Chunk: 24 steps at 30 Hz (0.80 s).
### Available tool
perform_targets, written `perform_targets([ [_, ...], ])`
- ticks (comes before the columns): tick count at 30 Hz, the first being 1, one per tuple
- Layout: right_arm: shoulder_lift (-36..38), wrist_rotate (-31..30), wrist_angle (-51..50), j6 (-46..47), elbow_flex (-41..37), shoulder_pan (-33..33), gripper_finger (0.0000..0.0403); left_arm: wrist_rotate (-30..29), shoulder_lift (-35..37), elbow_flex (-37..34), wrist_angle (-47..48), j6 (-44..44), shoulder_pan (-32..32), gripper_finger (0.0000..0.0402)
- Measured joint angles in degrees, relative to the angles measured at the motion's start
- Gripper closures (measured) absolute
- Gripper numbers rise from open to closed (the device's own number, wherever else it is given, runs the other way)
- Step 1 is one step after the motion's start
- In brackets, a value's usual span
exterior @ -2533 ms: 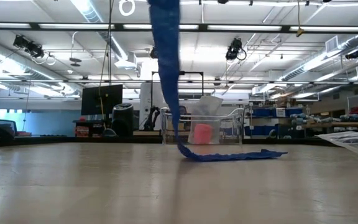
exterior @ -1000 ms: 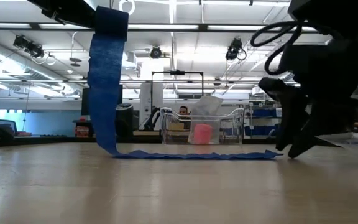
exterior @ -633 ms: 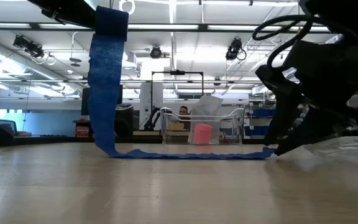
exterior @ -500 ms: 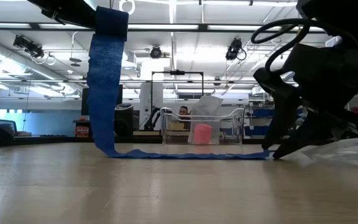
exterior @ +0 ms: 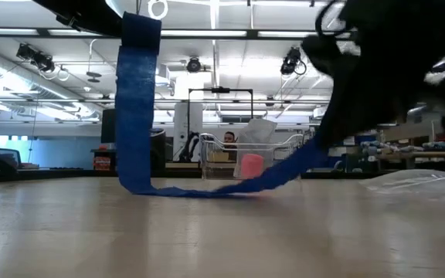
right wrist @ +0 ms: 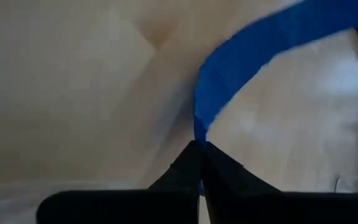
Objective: Roll bandage
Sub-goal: Roll the blue bandage
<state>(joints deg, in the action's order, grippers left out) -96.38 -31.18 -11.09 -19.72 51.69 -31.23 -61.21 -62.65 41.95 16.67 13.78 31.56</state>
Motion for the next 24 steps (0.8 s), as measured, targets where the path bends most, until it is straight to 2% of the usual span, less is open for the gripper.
perform_targets([
  [7, 0.0, -1.0, -22.9, 8.4, 19.8, -6.0, 0.04, 0.0, 0.0, 0.0, 4.7, 0.6, -3.3, 0.0383],
  [11, 0.1, -5.7, -33.3, 13.1, 31.7, -9.6, 0.04, 0.6, 0.0, 0.0, 8.6, 2.6, -4.9, 0.0383],
  [14, 0.1, -10.6, -39.4, 15.1, 39.9, -11.8, 0.0401, 1.8, 0.0, -1.4, 8.0, 2.9, -5.4, 0.0383],
  [20, 0.1, -22.3, -46.2, 15.0, 53.7, -13.3, 0.0402, 6.5, 0.0, -6.3, 2.0, 2.8, -5.3, 0.0383],
  [24, 0.1, -29.2, -46.7, 9.8, 60.3, -12.0, 0.0402, 10.2, 0.0, -9.7, -7.5, -0.8, -5.0, 0.0383],
])
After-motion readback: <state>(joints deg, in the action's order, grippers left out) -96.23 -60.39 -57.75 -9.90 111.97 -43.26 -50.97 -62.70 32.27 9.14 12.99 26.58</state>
